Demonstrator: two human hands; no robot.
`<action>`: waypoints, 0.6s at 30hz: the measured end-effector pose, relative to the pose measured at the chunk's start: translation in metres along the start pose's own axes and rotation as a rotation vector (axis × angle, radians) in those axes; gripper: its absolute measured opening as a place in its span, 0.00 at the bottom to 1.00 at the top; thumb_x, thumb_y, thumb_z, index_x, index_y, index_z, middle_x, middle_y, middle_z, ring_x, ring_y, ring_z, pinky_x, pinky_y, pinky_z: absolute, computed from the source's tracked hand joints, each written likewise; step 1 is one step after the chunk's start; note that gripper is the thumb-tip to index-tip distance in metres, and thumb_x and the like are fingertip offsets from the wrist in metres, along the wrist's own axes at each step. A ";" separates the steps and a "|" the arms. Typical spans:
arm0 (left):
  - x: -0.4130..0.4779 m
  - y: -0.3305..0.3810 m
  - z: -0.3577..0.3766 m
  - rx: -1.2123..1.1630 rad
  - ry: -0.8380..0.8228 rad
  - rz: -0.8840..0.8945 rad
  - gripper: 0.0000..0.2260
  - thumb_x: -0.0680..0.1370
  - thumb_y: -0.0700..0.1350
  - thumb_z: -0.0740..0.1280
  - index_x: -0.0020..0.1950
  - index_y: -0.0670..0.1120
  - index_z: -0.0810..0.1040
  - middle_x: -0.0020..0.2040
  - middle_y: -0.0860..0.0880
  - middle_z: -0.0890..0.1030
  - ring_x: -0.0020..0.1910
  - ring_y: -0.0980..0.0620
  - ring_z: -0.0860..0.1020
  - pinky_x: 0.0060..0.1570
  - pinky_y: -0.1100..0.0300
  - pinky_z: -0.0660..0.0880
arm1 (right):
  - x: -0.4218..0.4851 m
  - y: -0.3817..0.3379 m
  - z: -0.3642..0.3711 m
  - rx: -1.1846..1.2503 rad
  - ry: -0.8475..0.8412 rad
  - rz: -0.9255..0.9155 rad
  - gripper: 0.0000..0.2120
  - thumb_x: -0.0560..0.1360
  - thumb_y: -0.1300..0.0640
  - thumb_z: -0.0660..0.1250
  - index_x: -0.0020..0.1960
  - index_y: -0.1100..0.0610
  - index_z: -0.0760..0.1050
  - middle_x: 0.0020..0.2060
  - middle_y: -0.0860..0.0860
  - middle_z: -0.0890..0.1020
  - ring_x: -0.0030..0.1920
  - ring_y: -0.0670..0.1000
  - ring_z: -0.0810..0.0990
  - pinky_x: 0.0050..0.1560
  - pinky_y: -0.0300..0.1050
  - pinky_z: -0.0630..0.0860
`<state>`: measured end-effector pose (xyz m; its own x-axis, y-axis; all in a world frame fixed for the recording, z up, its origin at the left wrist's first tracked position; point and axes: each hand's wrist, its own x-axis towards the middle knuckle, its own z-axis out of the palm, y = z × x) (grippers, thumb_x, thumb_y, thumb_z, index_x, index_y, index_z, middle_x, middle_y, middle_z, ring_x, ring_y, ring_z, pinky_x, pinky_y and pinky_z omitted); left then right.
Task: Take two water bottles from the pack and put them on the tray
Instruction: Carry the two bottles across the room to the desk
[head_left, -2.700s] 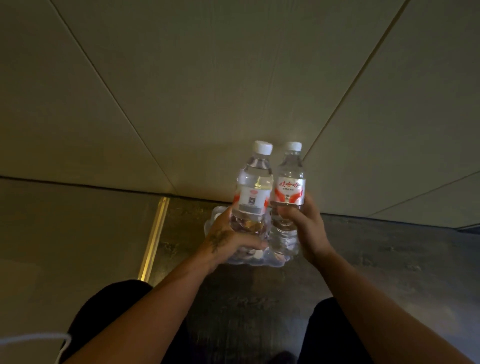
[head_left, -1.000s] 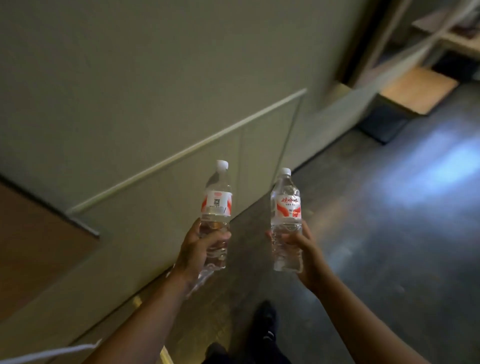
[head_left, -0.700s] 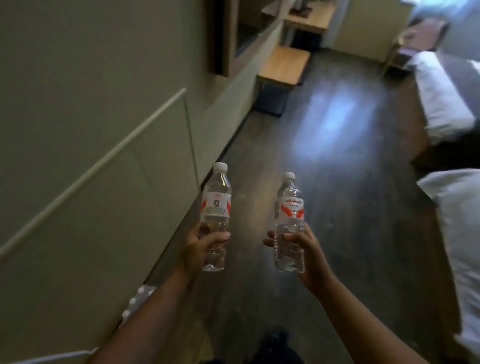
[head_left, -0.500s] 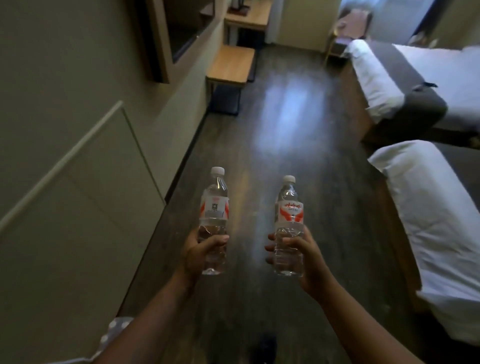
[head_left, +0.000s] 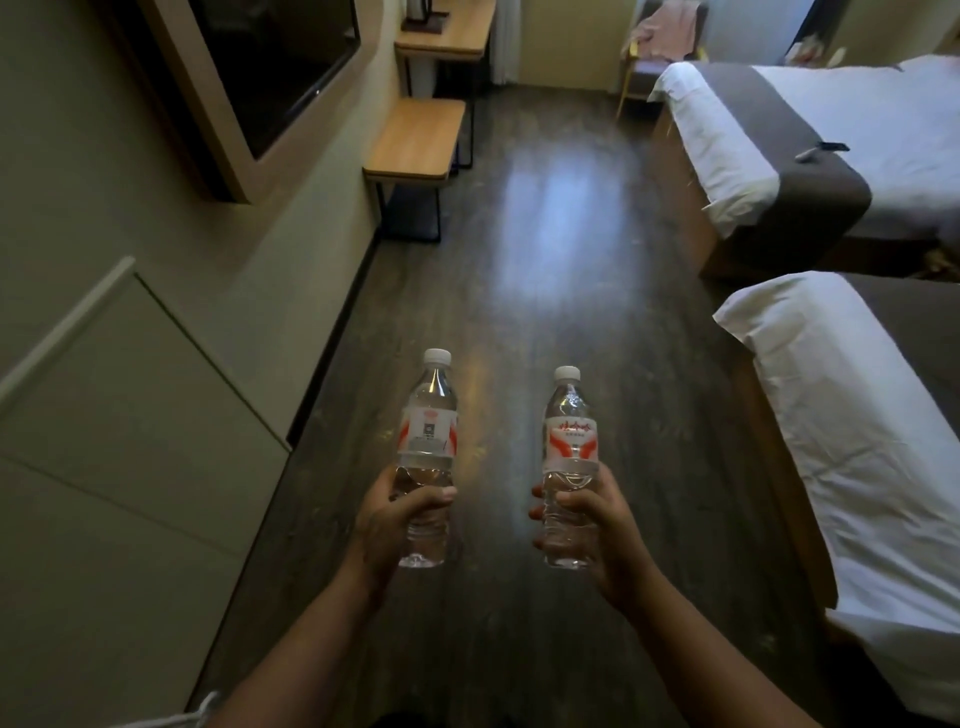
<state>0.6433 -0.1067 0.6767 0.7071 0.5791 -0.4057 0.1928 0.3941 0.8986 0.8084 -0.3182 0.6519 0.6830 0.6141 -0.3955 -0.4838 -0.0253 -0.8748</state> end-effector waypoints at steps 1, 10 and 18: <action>0.010 0.003 0.005 -0.001 -0.004 -0.002 0.32 0.61 0.54 0.81 0.64 0.50 0.81 0.54 0.44 0.90 0.49 0.40 0.90 0.43 0.49 0.86 | 0.010 -0.006 -0.004 -0.006 -0.005 0.000 0.33 0.70 0.57 0.74 0.73 0.50 0.69 0.61 0.66 0.82 0.48 0.61 0.89 0.45 0.58 0.86; 0.154 0.042 0.033 -0.025 -0.006 -0.015 0.28 0.63 0.52 0.81 0.63 0.50 0.83 0.55 0.41 0.90 0.49 0.40 0.90 0.42 0.50 0.86 | 0.157 -0.059 -0.008 -0.022 -0.010 0.000 0.30 0.72 0.58 0.75 0.71 0.50 0.70 0.57 0.61 0.86 0.51 0.63 0.89 0.46 0.59 0.86; 0.347 0.123 0.052 0.053 -0.061 -0.017 0.26 0.67 0.48 0.77 0.64 0.47 0.81 0.52 0.44 0.90 0.47 0.45 0.90 0.41 0.55 0.86 | 0.330 -0.126 0.003 -0.019 0.084 -0.003 0.30 0.70 0.57 0.76 0.69 0.46 0.72 0.55 0.58 0.87 0.52 0.64 0.89 0.48 0.59 0.87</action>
<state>0.9479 0.1059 0.6553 0.7432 0.5274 -0.4118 0.2401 0.3642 0.8998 1.0937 -0.1100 0.6326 0.7282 0.5461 -0.4141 -0.4716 -0.0392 -0.8809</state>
